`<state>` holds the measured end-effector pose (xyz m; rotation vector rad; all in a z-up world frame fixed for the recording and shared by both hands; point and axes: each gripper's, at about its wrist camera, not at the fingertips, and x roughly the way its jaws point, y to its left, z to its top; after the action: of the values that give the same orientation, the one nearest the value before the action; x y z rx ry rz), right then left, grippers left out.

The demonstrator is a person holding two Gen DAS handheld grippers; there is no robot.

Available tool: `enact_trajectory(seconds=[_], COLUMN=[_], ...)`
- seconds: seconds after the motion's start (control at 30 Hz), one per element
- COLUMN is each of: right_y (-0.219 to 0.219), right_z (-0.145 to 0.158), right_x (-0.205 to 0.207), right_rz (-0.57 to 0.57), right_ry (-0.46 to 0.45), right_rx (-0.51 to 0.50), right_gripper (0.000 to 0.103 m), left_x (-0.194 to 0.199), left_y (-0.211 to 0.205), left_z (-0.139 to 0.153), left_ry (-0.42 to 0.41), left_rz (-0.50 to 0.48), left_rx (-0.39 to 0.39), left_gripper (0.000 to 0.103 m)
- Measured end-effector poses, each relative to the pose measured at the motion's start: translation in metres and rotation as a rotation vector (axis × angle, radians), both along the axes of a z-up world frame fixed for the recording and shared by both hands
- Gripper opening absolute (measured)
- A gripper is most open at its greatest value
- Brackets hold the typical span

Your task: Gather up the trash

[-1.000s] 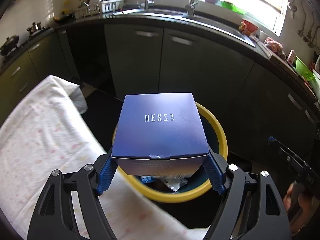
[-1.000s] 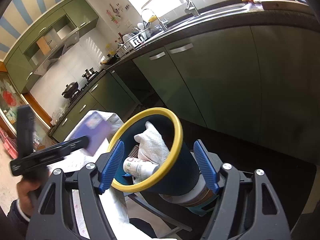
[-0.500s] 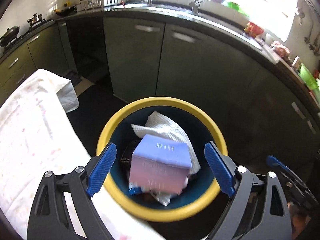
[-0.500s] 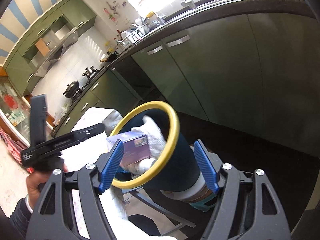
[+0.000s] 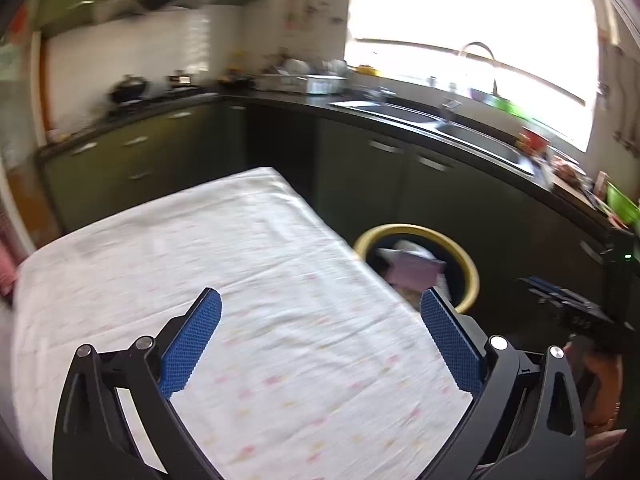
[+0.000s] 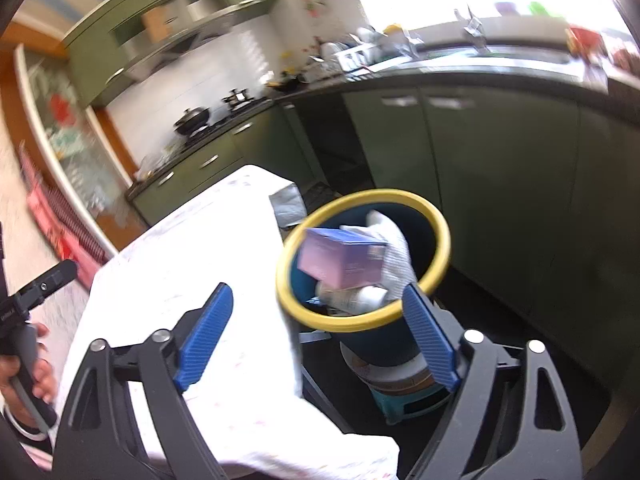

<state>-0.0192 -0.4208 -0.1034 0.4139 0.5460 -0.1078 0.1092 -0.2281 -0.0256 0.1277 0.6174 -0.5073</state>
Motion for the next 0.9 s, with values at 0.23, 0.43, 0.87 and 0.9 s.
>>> enact_trajectory(seconds=[0.23,0.43,0.87,0.9], right_y=[0.058,0.101,0.126,0.125], right_z=[0.034,0.067,0.096,0.094], right_x=[-0.019,-0.048,-0.063,-0.062], right_rz=[0.076,0.088,0.087,0.089], right_ry=[-0.023,-0.06,-0.109,-0.107], right_rx=[-0.157,-0.294,-0.349,-0.347], right_gripper=[0.096,0.096,0.096,0.096], left_x=[-0.052,-0.105,-0.156,-0.158], left_y=[0.109,0.165,0.2,0.199], left_z=[0.013,0.026,0.055,0.056], left_ry=[-0.056,-0.091,-0.149,-0.151], left_rz=[0.234,0.345,0.363,0.358], left_rx=[0.021,-0.009,-0.089,-0.09], left_gripper=[0.098,0.098,0.098,0.098])
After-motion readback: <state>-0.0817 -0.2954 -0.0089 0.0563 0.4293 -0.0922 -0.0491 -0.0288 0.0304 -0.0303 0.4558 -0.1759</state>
